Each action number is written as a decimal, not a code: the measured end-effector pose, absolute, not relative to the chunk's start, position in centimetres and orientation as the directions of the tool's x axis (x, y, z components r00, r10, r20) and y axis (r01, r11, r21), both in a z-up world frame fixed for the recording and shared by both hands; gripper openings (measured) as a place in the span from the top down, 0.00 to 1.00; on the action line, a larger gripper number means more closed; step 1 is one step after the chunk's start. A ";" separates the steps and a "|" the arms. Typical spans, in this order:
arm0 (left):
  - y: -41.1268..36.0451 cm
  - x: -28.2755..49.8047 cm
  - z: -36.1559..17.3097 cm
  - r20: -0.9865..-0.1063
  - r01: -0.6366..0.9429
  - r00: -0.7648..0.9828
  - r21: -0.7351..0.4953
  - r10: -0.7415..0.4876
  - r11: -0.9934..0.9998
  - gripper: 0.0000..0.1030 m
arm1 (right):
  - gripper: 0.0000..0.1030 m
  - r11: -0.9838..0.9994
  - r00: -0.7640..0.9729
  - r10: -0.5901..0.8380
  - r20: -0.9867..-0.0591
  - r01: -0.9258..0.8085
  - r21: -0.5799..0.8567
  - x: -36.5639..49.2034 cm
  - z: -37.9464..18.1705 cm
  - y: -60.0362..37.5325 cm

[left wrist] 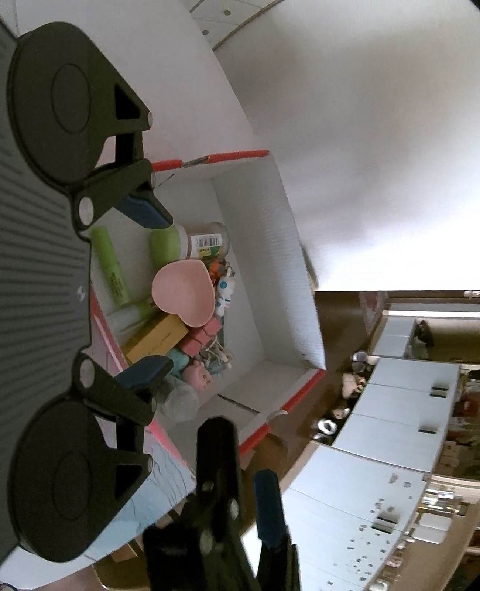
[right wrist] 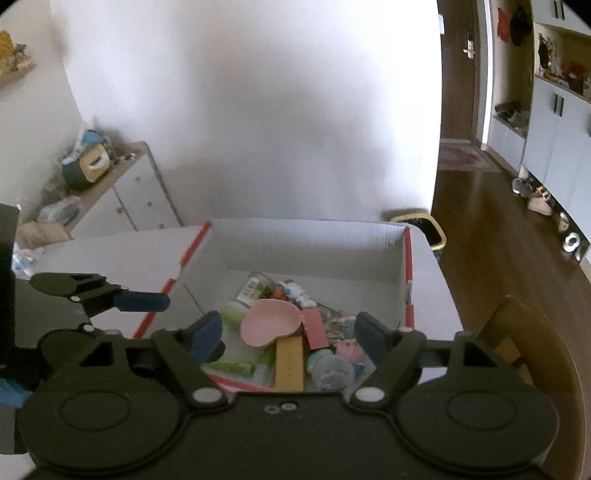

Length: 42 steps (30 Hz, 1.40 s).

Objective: Organize rigid objects
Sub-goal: 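Withdraw both open tools up and away from the box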

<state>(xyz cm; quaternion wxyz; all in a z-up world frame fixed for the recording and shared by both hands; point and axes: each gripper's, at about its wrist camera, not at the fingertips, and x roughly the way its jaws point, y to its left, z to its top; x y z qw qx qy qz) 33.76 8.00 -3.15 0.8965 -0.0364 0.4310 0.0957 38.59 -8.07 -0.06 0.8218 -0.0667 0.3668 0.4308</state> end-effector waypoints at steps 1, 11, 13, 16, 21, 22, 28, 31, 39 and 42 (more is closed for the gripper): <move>7.9 33.3 -2.9 -0.773 -0.206 0.618 0.014 0.141 0.978 0.27 | 0.20 0.614 0.359 0.669 -0.650 -0.761 0.212 38.2 0.2 -8.5; 6.6 29.3 -0.2 -0.706 -0.234 0.693 -0.028 0.146 0.972 0.20 | 0.07 0.558 0.375 0.741 -0.557 -0.805 0.201 34.7 2.3 -11.7; 6.3 28.7 0.3 -0.696 -0.236 0.703 -0.033 0.147 0.971 0.20 | 0.06 0.549 0.374 0.751 -0.544 -0.812 0.200 34.2 2.4 -12.2; 5.8 28.0 0.7 -0.684 -0.243 0.713 -0.035 0.154 0.969 0.18 | 0.01 0.544 0.384 0.764 -0.519 -0.816 0.197 33.3 2.6 -13.1; 5.0 26.8 1.1 -0.669 -0.240 0.728 -0.042 0.151 0.970 0.04 | 0.01 0.527 0.379 0.785 -0.490 -0.824 0.208 32.1 3.1 -14.4; 4.9 26.4 1.2 -0.667 -0.241 0.731 -0.052 0.146 0.969 0.03 | 0.00 0.525 0.380 0.789 -0.483 -0.824 0.210 31.9 3.2 -14.7; 4.1 24.8 1.6 -0.637 -0.255 0.754 -0.064 0.157 0.965 0.01 | 0.00 0.531 0.397 0.797 -0.456 -0.819 0.216 30.7 3.1 -16.1; 3.6 24.2 1.8 -0.627 -0.264 0.760 -0.055 0.173 0.963 0.01 | 0.00 0.533 0.407 0.799 -0.443 -0.820 0.208 30.0 3.1 -16.7; 2.4 22.9 2.5 -0.600 -0.255 0.780 -0.046 0.177 0.966 0.01 | 0.00 0.540 0.432 0.799 -0.418 -0.820 0.186 27.8 3.0 -18.5; 1.8 22.5 2.7 -0.588 -0.241 0.790 -0.036 0.175 0.970 0.01 | 0.00 0.549 0.443 0.797 -0.411 -0.814 0.188 27.4 2.9 -19.1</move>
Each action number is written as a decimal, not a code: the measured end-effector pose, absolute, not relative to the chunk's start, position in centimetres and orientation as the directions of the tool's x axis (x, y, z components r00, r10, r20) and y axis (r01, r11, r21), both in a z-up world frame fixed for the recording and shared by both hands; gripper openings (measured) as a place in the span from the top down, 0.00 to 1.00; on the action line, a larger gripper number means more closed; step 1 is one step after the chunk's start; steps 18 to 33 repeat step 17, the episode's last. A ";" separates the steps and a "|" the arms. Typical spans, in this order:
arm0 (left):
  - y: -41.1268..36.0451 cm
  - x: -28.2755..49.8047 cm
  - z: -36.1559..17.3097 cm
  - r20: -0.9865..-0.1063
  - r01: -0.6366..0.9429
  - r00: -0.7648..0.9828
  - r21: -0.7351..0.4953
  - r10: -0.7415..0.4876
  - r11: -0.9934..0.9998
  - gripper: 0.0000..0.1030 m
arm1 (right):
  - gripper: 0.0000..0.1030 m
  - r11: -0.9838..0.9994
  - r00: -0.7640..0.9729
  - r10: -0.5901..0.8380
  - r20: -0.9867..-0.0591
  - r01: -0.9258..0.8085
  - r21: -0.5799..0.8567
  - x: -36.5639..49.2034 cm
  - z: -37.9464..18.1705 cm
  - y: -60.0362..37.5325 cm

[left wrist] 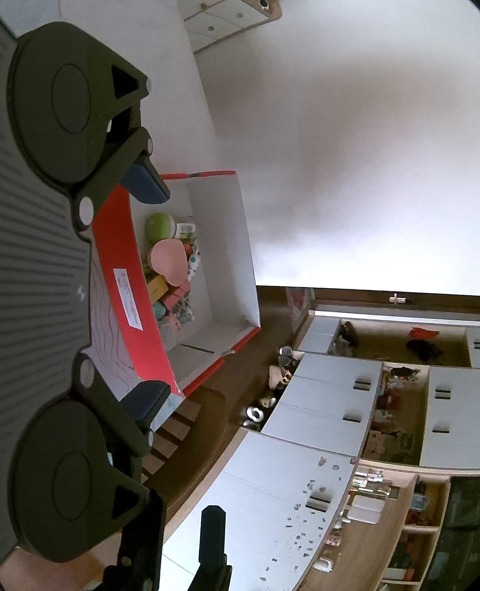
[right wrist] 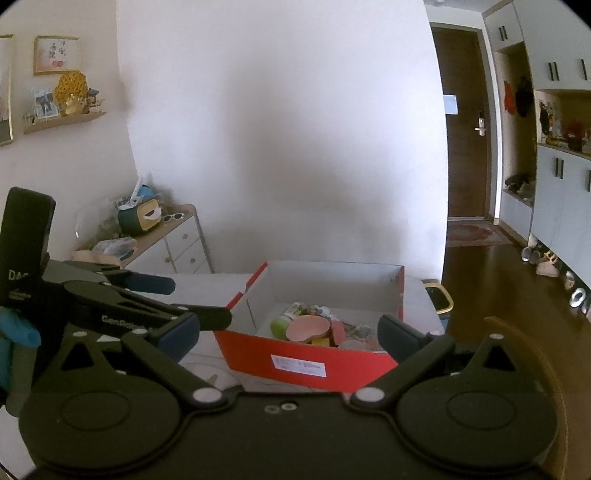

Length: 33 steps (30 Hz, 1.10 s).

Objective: Organize rigid objects
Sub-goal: 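Withdraw both open tools up and away from the box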

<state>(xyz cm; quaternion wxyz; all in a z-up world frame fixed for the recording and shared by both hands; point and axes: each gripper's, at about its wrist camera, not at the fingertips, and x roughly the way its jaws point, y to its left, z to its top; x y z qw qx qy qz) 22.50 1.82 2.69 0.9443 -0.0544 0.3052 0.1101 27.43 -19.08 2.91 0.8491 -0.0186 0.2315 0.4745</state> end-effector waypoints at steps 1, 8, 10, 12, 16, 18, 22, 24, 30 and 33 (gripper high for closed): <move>1.7 22.4 2.8 -0.585 -0.239 0.792 -0.033 0.175 0.970 0.01 | 0.00 0.551 0.445 0.797 -0.409 -0.813 0.189 27.4 2.9 -19.2; 0.5 21.7 3.2 -0.570 -0.205 0.808 -0.036 0.149 0.978 0.01 | 0.00 0.568 0.460 0.791 -0.404 -0.797 0.206 27.1 2.6 -20.2; 0.3 21.6 3.3 -0.567 -0.200 0.811 -0.035 0.146 0.979 0.01 | 0.00 0.570 0.460 0.791 -0.403 -0.794 0.211 27.0 2.6 -20.5; 0.1 21.6 3.3 -0.564 -0.199 0.812 -0.030 0.148 0.979 0.01 | 0.00 0.572 0.462 0.788 -0.406 -0.793 0.208 26.8 2.5 -20.7; 0.0 21.6 3.3 -0.564 -0.196 0.813 -0.026 0.148 0.980 0.01 | 0.00 0.577 0.462 0.784 -0.415 -0.788 0.213 26.7 2.2 -21.0; 0.0 21.6 3.3 -0.565 -0.195 0.812 -0.024 0.148 0.980 0.01 | 0.00 0.579 0.463 0.782 -0.417 -0.787 0.213 26.6 2.1 -21.1; 0.0 21.6 3.3 -0.565 -0.195 0.812 -0.024 0.148 0.980 0.01 | 0.00 0.579 0.463 0.782 -0.417 -0.787 0.213 26.6 2.1 -21.1; 0.0 21.6 3.3 -0.565 -0.195 0.812 -0.024 0.148 0.980 0.01 | 0.00 0.579 0.463 0.782 -0.417 -0.787 0.213 26.6 2.1 -21.1; 0.0 21.6 3.3 -0.565 -0.195 0.812 -0.024 0.148 0.980 0.01 | 0.00 0.579 0.463 0.782 -0.417 -0.787 0.213 26.6 2.1 -21.1; 0.0 21.6 3.3 -0.565 -0.195 0.812 -0.024 0.148 0.980 0.01 | 0.00 0.579 0.463 0.782 -0.417 -0.787 0.213 26.6 2.1 -21.1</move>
